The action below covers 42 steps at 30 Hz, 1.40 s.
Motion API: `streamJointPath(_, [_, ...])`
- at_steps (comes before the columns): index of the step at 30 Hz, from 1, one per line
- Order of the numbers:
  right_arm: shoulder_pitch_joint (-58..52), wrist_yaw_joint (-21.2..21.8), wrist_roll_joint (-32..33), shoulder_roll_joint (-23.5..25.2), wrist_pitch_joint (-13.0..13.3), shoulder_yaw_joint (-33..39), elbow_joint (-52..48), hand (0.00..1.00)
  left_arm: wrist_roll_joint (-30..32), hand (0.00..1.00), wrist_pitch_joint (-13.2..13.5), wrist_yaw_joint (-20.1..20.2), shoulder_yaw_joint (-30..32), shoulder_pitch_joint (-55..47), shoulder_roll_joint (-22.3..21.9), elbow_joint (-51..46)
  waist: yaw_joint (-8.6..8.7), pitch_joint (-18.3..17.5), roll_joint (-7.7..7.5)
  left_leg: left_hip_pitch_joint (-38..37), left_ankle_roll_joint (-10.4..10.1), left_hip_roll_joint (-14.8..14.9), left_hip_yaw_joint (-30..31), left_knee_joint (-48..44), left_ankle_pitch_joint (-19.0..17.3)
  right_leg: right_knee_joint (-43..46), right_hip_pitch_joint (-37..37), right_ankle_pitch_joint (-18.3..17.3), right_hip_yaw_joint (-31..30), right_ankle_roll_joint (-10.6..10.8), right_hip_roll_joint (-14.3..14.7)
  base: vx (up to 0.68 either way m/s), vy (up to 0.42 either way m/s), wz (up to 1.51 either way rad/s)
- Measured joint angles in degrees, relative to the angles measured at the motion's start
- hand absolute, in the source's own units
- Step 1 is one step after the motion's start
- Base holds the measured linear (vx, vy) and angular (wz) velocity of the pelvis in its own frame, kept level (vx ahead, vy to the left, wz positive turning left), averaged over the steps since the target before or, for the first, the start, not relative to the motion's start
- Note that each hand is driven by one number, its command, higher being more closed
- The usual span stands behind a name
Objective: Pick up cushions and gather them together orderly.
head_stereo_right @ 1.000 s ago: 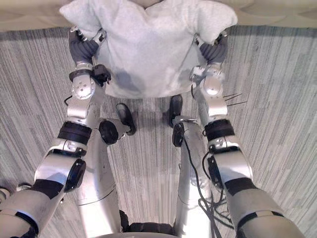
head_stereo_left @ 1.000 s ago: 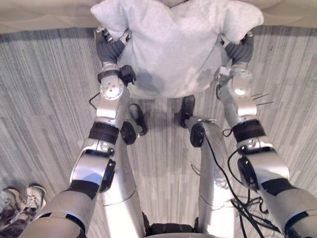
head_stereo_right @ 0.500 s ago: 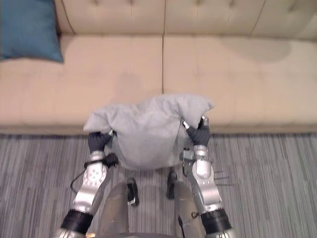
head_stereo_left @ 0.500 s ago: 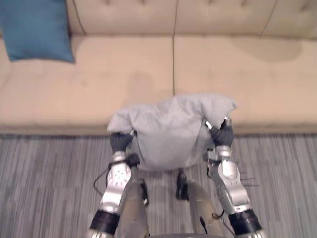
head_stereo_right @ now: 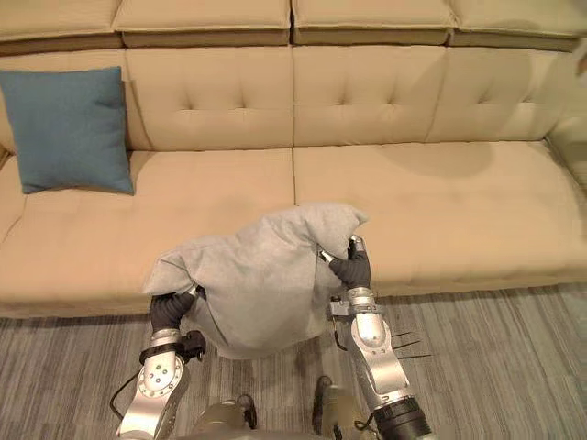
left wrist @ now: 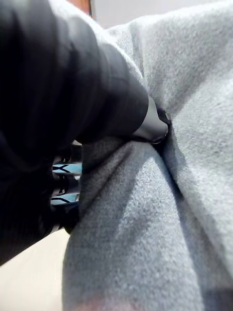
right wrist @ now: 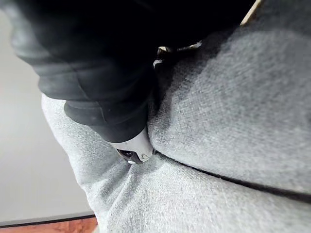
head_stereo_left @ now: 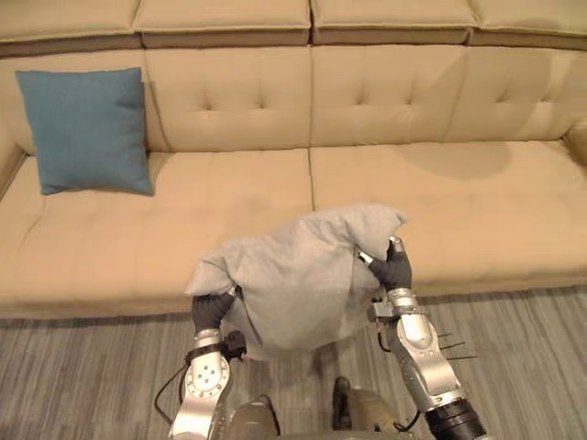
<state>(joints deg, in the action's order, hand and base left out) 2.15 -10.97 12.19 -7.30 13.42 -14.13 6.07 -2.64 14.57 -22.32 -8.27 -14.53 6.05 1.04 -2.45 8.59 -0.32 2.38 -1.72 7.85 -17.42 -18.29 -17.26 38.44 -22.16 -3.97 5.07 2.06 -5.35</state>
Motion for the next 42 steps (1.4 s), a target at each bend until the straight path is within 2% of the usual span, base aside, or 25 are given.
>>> streamJointPath(1, [-0.06, 0.08, -0.67, -0.1, -0.17, -0.1, 1.4, 1.0, 0.09, 1.0, -0.38, 0.32, -0.03, -0.69, 0.06, -0.01, 0.94, 0.26, 0.8, -1.7, 0.87, -0.4, 0.02, -0.11, -1.22, 2.59, -1.15, -2.3, 1.28, -0.83, -1.29, 0.07, 0.04, -0.05])
streamJointPath(2, [-0.05, 0.15, -0.99, -0.19, -0.29, -0.11, 1.78, 1.0, 0.09, 1.0, -0.43, 0.52, -0.03, -0.76, 0.08, -0.04, 1.13, 0.18, 0.65, -2.24, 1.12, -0.52, 0.08, -0.11, -1.72, 2.14, -1.89, -3.43, 1.6, -0.7, -1.66, 0.12, 0.022, 0.1])
streamJointPath(3, [-0.06, 0.48, -1.08, -0.67, -0.42, -0.55, 1.76, 1.0, 0.08, 1.0, -0.43, 0.69, -0.03, -0.66, 0.39, -0.5, 1.43, 0.14, 0.56, -2.57, 0.9, -0.54, 0.84, -0.05, -2.31, -2.9, -3.17, -3.44, 1.92, -0.73, -1.63, 0.16, -0.017, 0.19])
streamJointPath(4, [-0.07, 1.13, -1.07, -0.94, -0.42, -0.5, 1.76, 1.0, 0.08, 1.0, -0.39, 0.86, -0.04, -0.48, 1.02, -0.73, 1.76, 0.12, 0.39, -2.61, 0.59, -0.56, 1.73, 0.3, -2.5, -9.65, -3.47, -1.89, 1.97, -0.06, -1.45, 0.26, -0.08, 0.4])
streamJointPath(5, [-0.12, 1.28, -1.08, -1.68, -0.53, -0.49, 1.76, 1.0, 0.08, 1.0, -0.44, 1.08, -0.07, -0.17, 2.01, -0.73, 2.21, -0.02, -0.09, -2.9, -0.17, -0.82, 2.86, 0.94, -2.93, -20.81, -3.47, 2.23, 1.15, 1.18, -0.72, 0.27, -0.112, 0.45])
streamJointPath(6, [-0.16, 1.31, -1.08, -2.02, -0.62, -0.48, 1.76, 1.0, 0.1, 1.0, -0.48, 1.15, -0.1, -0.17, 2.29, -0.72, 2.54, -0.03, -0.32, -3.27, -0.59, -1.05, 3.54, 1.24, -3.17, -25.36, -3.08, 4.36, 0.65, 1.96, -0.64, 0.44, -0.212, 0.75])
streamJointPath(7, [-0.6, 1.34, -1.1, -2.82, -0.83, -0.38, 1.74, 1.0, 0.1, 1.0, -0.65, 1.21, -0.51, -0.17, 2.46, -0.7, 3.54, -0.55, -1.97, -4.87, -2.68, -2.24, 6.31, 1.84, -4.38, -33.08, -1.71, 6.94, -1.9, 1.81, -0.99, 0.32, -0.158, 0.73])
streamJointPath(8, [-0.85, 1.35, -1.12, -3.26, -1.05, -0.17, 1.73, 1.0, 0.09, 1.0, -0.76, 1.24, -0.98, -0.09, 2.28, -0.36, 3.83, -0.44, -1.47, -5.6, -3.66, -1.94, 7.37, 1.85, -5.04, -31.9, -1.44, 11.1, -3.01, 1.52, -0.58, 0.5, -0.247, 0.92])
streamJointPath(9, [-1.75, 1.32, -1.11, -4.5, -1.15, 0.4, 1.51, 1.0, 0.09, 1.0, -1.03, 1.57, -2.26, -0.14, 1.47, -0.2, 4.34, -0.59, 1.49, -6.8, -4.87, 0.07, 9.51, 2.57, -5.77, -27.01, -2.23, 13.02, -2.24, 0.92, 0.89, 0.35, -0.152, 0.57])
streamJointPath(10, [-2.01, 1.33, -1.1, -4.83, -1.15, 0.79, 1.48, 1.0, 0.13, 1.0, -1.02, 1.97, -2.59, -0.17, 0.78, -0.13, 4.36, -0.82, 2.83, -7.3, -5.95, 1.17, 10.15, 2.3, -5.34, -25.14, -2.67, 11.47, -1.22, 0.24, 1.64, 0.67, -0.274, 0.37])
streamJointPath(11, [-1.84, 1.33, -1.38, -4.74, -1.56, 1.54, 1.46, 1.0, 0.48, 1.0, -0.98, 2.38, -2.19, 0.62, -0.53, 0.41, 3.62, -1.25, 4.32, -2.91, -9.49, 3.96, 14.21, -5.53, -2.39, -21.71, -3.58, 8.96, 0.45, -2.19, 3.85, 0.43, -0.153, 0.06])
streamJointPath(12, [-1.84, 1.33, -1.44, -4.74, -1.56, 1.54, 1.46, 1.0, 0.49, 1.0, -0.98, 2.38, -2.19, 0.75, -0.56, 0.48, 3.54, -1.25, 4.32, -2.4, -9.6, 4.12, 14.45, -6.45, -2.08, -21.7, -3.54, 8.81, 0.57, -2.38, 4.01, 0.57, -0.239, -0.08])
streamJointPath(14, [-2.02, 1.22, -1.5, -4.71, -1.58, 2.5, 1.32, 1.0, 0.47, 1.0, -0.94, 3.13, -2.1, 3.89, -0.89, 3.64, 2.56, -1.01, 4.46, 7.12, -7.8, 6.61, 15.57, -26.03, 7.7, -25.93, 1.2, 7.68, 1.3, -3.92, 5.85, 0.43, -0.172, -0.07])
streamJointPath(16, [-2.55, 0.99, -1.47, -4.69, -1.59, 2.88, -0.31, 1.0, 0.47, 1.0, -0.95, 3.58, -2.16, 4.94, -0.99, 5.49, 1.94, -0.72, 4.56, 11.87, -5.14, 8.1, 13.71, -35.24, 5.97, -30.1, 6.86, 7.5, 1.13, -4.24, 6.74, 0.4, -0.093, -0.07])
streamJointPath(17, [-2.85, 0.97, -1.47, -4.73, -1.56, 2.94, -1.41, 1.0, 0.46, 1.0, -0.95, 3.62, -2.18, 4.98, -1.19, 5.65, 1.86, -0.72, 4.56, 13.02, -4.37, 8.06, 12.8, -35.85, 5.51, -31.05, 8.09, 7.49, 1.12, -4.25, 6.73, 0.34, -0.039, -0.02])
streamJointPath(19, [-2.29, 0.93, -1.54, -4.69, -1.11, 2.98, -5.78, 1.0, 0.45, 1.0, -0.9, 3.7, -2.14, 5.18, -1.23, 5.64, 1.4, -0.7, 4.52, 18.13, -1.82, 6.5, 9.57, -29.81, 3.31, -34.32, 11.41, 7.5, 1.21, -4.24, 5.78, 0.3, 0.019, 0.04])
streamJointPath(20, [-1.91, 0.93, -1.57, -4.65, -0.81, 2.99, -6.06, 1.0, 0.46, 1.0, -0.9, 3.74, -2.14, 5.3, -1.2, 5.65, 1.35, -0.68, 4.48, 19.0, -1.77, 5.82, 9.32, -27.09, 3.29, -34.66, 11.64, 7.5, 1.28, -4.22, 5.46, 0.22, 0.077, -0.06])
streamJointPath(21, [-1.03, 0.93, -1.59, -4.64, -0.47, 3.23, -6.1, 1.0, 0.48, 1.0, -0.91, 3.98, -2.15, 5.6, -1.22, 5.64, 1.26, -0.71, 4.55, 19.71, -2.15, 4.25, 9.15, -18.2, 3.97, -34.79, 11.88, 7.48, 1.26, -4.13, 4.96, 0.19, 0.113, -0.23])
streamJointPath(22, [-0.68, 0.93, -1.71, -4.63, -0.46, 3.65, -6.18, 1.0, 0.52, 1.0, -0.75, 4.18, -2.18, 5.73, -1.39, 5.44, 0.8, -0.84, 5.34, 18.65, -3.1, 3.73, 9.28, -6.66, 11.06, -34.67, 12.14, 6.93, 1.13, -2.75, 5.53, 0.18, 0.127, -0.27])
streamJointPath(23, [-0.69, 0.92, -1.78, -4.35, -0.46, 3.93, -6.14, 1.0, 0.54, 1.0, -0.59, 4.28, -2.26, 5.92, -1.46, 5.38, 0.72, -0.92, 5.58, 18.45, -1.55, 3.65, 9.05, -4.44, 11.12, -34.69, 12.32, 6.19, 0.99, -1.7, 5.72, 0.16, 0.147, -0.02])
streamJointPath(25, [-0.67, 0.71, -2.68, -2.08, -0.51, 5.07, -5.91, 1.0, 0.6, 1.0, -0.63, 4.53, -2.42, 8.19, 0.99, 5.53, 1.58, -0.66, 3.43, 17.07, 0.17, 0.41, 8.8, 0.79, 12.82, -34.37, 11.21, 5.82, 0.73, -1.0, 3.2, 0.12, 0.157, 0.29])
streamJointPath(29, [1.47, 0.58, -3.84, -1.3, -0.64, 4.33, -5.96, 1.0, 0.61, 1.0, -0.62, 4.42, -2.16, 8.5, 2.67, 4.69, 0.71, -0.63, 3.1, 16.29, 0.93, -1.76, 6.38, 4.09, 13.7, -34.71, 9.63, 5.88, -2.33, 0.21, 1.33, 0.09, 0.132, -0.14])
streamJointPath(36, [12.98, -2.97, -3.9, 0.21, -0.57, 2.25, -5.94, 1.0, 2.73, 1.0, -0.62, 1.72, -1.02, 11.63, 3.82, 1.22, 0.09, 0.14, 1.87, 15.25, 0.96, -1.72, 4.38, 5.49, 13.69, -34.93, 8.7, 6.5, -5.4, 0.81, 1.49, 0.0, 0.012, -0.2])
streamJointPath(39, [21.31, -4.51, -4.14, 0.21, 0.45, 2.07, -3.83, 1.0, 4.45, 1.0, -0.62, -1.56, 0.57, 18.6, 6.23, 1.34, -0.12, 0.49, 1.3, 16.92, 0.71, -0.79, 4.33, 5.19, 14.05, -36.38, 7.71, 8.19, -5.85, 0.35, 2.2, -0.08, -0.036, -0.1])
streamJointPath(42, [32.13, -7.3, -5.21, 0.13, 1.88, 2.57, 1.64, 1.0, 5.29, 1.0, -0.71, -5.85, 3.16, 31.47, 9.18, 5.58, -0.31, 2.25, 0.44, 20.73, 0.63, -0.25, 4.96, 4.25, 15.51, -36.6, 4.65, 9.64, -5.59, 0.05, 2.94, -0.12, -0.048, 0.01])
